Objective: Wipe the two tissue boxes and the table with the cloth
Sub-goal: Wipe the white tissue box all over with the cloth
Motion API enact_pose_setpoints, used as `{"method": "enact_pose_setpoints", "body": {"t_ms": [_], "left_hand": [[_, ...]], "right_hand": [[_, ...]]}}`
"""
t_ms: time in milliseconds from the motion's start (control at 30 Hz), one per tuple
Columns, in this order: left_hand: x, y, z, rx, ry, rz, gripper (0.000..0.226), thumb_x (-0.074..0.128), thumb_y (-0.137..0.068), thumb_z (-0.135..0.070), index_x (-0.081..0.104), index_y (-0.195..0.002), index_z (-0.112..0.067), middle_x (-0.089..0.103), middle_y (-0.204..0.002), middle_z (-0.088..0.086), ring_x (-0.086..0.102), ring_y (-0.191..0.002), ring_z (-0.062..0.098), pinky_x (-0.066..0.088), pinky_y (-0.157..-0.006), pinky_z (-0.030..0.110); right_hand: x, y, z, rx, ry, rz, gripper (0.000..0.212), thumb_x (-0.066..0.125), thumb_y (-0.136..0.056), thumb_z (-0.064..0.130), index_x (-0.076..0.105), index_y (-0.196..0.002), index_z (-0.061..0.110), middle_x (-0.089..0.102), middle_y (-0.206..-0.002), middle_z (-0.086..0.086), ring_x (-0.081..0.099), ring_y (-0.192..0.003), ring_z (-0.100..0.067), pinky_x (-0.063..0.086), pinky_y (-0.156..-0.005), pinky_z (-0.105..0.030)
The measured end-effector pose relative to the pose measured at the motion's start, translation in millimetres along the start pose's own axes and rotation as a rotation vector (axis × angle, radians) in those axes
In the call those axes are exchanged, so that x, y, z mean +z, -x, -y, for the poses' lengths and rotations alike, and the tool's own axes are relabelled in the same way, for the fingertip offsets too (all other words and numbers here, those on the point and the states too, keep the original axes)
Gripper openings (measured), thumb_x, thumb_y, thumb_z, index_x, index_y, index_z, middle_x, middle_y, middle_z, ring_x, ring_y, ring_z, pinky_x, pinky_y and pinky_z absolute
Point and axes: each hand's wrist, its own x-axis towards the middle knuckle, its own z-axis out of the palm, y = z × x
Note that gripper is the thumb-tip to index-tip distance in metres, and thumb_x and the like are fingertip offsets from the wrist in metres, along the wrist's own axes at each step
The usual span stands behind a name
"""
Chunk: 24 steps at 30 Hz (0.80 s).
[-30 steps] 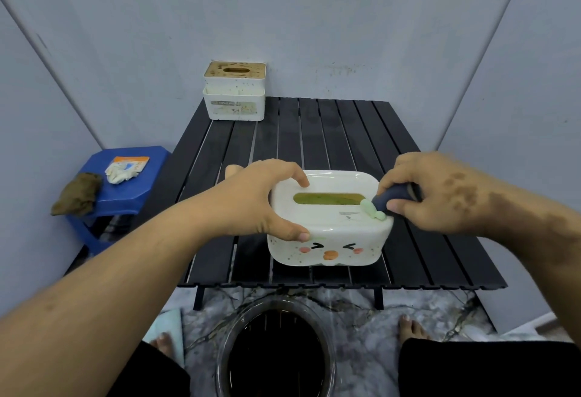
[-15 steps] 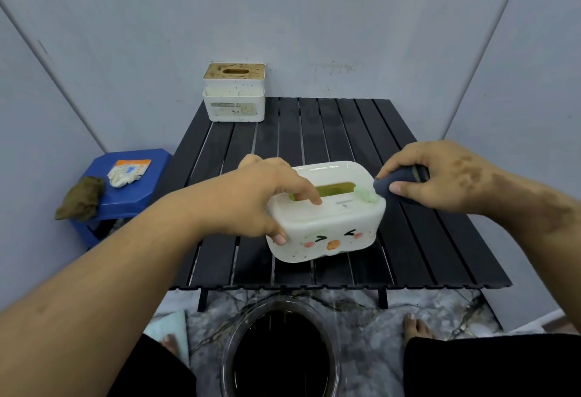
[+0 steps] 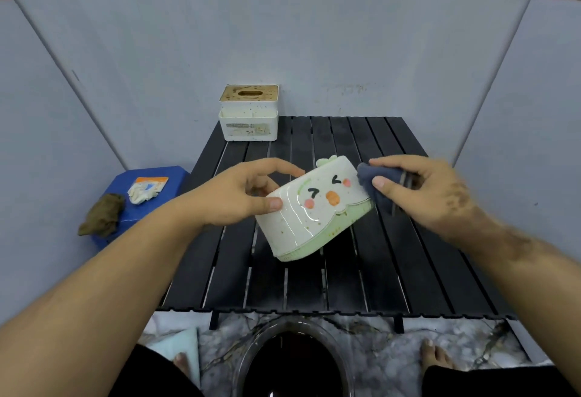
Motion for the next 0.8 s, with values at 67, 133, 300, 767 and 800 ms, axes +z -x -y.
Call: {"method": "enact_pose_setpoints", "body": {"t_ms": [67,133,300,767,800], "left_hand": [[-4.9,-0.9,6.0,-0.022,0.063,0.023,0.051,0.069,-0.087,-0.025,0.057,-0.136,-0.035,0.077,-0.109,0.008,0.072,-0.106,0.025,0.056,-0.097,0.047],[-9.2,-2.4,13.6,-0.036,0.119,0.041,0.052,0.070,-0.087,-0.026,0.056,-0.136,-0.035,0.076,-0.112,0.009,0.072,-0.109,0.027,0.055,-0.099,0.050],[-9.0,-6.3,32.8,-0.052,0.268,0.009,0.052,0.066,-0.089,-0.022,0.056,-0.137,-0.037,0.073,-0.115,0.018,0.070,-0.111,0.031,0.053,-0.101,0.048],[-16.8,-11.9,46.6,-0.041,0.335,-0.010,0.051,0.063,-0.091,-0.021,0.055,-0.139,-0.035,0.074,-0.114,0.018,0.071,-0.110,0.028,0.054,-0.101,0.040],[-15.3,-12.1,47.0,-0.037,0.333,-0.018,0.051,0.063,-0.091,-0.021,0.055,-0.140,-0.034,0.074,-0.114,0.019,0.071,-0.109,0.028,0.055,-0.101,0.040]], "right_hand": [[13.3,-2.7,2.3,-0.028,0.044,0.016,0.034,0.075,-0.081,0.024,0.070,-0.114,0.031,0.068,-0.111,0.018,0.062,-0.105,-0.001,0.050,-0.097,-0.027],[21.2,-8.0,6.1,-0.040,0.086,0.004,0.037,0.076,-0.081,0.023,0.068,-0.117,0.030,0.066,-0.114,0.017,0.060,-0.107,0.001,0.045,-0.096,-0.015],[30.3,-22.3,8.1,-0.080,0.150,-0.002,0.032,0.071,-0.085,0.020,0.066,-0.115,0.030,0.065,-0.110,0.015,0.058,-0.101,0.000,0.041,-0.089,-0.005],[45.0,-33.3,11.8,-0.409,0.415,0.004,0.029,0.064,-0.087,0.020,0.066,-0.116,0.018,0.066,-0.105,0.005,0.054,-0.099,-0.019,0.032,-0.090,-0.016],[47.8,-33.4,11.5,-0.368,0.434,-0.034,0.030,0.063,-0.086,0.020,0.066,-0.115,0.018,0.066,-0.104,0.002,0.055,-0.097,-0.024,0.031,-0.088,-0.017]]}}
